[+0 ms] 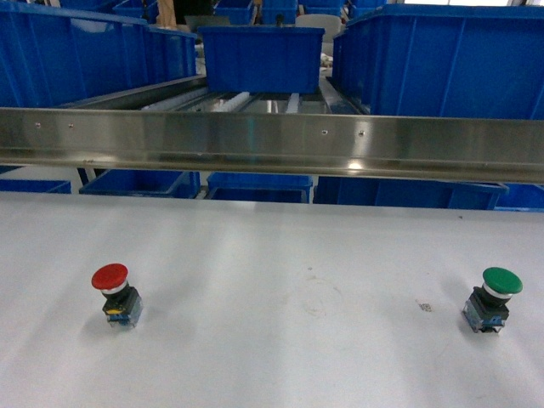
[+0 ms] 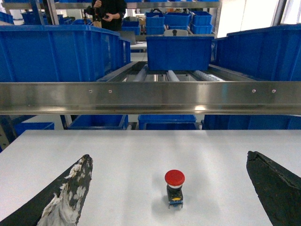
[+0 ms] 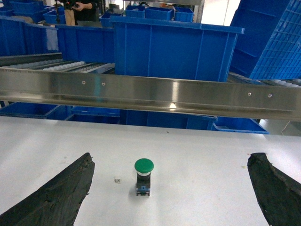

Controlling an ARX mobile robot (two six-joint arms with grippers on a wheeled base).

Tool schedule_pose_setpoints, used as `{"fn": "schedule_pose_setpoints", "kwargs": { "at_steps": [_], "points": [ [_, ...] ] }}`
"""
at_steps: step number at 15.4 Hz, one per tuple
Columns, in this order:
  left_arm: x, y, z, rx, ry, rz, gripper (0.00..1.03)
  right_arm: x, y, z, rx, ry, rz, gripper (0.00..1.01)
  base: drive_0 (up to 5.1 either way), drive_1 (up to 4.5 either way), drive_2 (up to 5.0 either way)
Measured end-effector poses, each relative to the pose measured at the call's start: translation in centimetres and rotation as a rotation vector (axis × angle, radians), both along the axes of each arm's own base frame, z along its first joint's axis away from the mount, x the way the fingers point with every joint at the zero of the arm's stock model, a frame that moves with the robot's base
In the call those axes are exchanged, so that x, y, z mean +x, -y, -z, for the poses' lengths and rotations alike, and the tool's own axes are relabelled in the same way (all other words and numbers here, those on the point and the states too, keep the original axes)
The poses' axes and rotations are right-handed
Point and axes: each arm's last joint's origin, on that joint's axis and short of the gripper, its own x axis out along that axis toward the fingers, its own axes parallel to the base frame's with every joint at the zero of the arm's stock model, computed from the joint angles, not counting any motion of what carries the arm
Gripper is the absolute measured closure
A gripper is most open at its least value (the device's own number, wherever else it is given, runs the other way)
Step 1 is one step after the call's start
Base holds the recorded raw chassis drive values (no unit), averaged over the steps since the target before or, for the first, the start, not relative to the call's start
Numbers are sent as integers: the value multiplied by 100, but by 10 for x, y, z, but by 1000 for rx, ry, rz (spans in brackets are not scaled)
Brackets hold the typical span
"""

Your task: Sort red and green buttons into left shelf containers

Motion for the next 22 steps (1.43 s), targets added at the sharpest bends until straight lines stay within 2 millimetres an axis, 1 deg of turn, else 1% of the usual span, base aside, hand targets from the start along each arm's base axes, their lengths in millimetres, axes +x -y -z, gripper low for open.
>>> {"fn": "schedule_pose_setpoints", "kwargs": {
  "at_steps": [2, 3, 6, 7, 8, 9, 10, 11, 12, 13, 14, 15, 16, 17, 19, 20, 22],
  "points": [
    [0, 0, 0, 0, 1, 0, 5, 1, 0, -3, -1, 23, -11, 3, 0, 0, 0],
    [2, 1, -4, 0, 37, 10, 5, 6, 1, -6, -2, 43, -18, 3, 0, 0, 0],
    [12, -1, -4, -2, 13, -10, 5, 20, 6, -2, -1, -8, -19, 3, 0, 0, 0],
    [18, -2, -4, -4, 8, -9, 5, 25, 7, -2, -4, -11, -30, 3, 0, 0, 0],
    [26, 0, -3, 5, -9, 28, 5, 35, 9, 0, -15, -50, -47, 3, 0, 0, 0],
    [40, 3, -2, 26, -55, 85, 5, 51, 12, -4, -26, -81, -51, 3, 0, 0, 0],
    [62, 4, -9, 37, -71, 124, 5, 74, 16, -11, -43, -102, -70, 3, 0, 0, 0],
    [87, 2, -14, 41, -101, 133, 5, 98, 19, -11, -48, -150, -88, 3, 0, 0, 0],
    [114, 1, -11, 45, -169, 131, 5, 123, 22, -6, -52, -239, -90, 3, 0, 0, 0],
    [137, 2, -3, 62, -252, 139, 5, 146, 25, 2, -49, -322, -81, 3, 0, 0, 0],
    [159, 5, 6, 88, -326, 130, 5, 170, 28, 5, -77, -369, -80, 3, 0, 0, 0],
    [178, 8, 9, 99, -357, 133, 5, 195, 28, 2, -115, -389, -75, 3, 0, 0, 0],
    [196, 12, 5, 106, -382, 147, 5, 216, 28, -2, -127, -421, -92, 3, 0, 0, 0],
    [213, 17, 1, 108, -397, 165, 5, 232, 26, -4, -133, -461, -113, 3, 0, 0, 0],
    [233, 26, -3, 99, -428, 196, 5, 255, 13, -5, -147, -531, -184, 3, 0, 0, 0],
    [238, 30, -3, 91, -444, 229, 5, 263, 6, 1, -157, -572, -203, 3, 0, 0, 0],
    [238, 33, -2, 91, -448, 242, 5, 264, -1, 20, -166, -637, -229, 3, 0, 0, 0]
  ]
}}
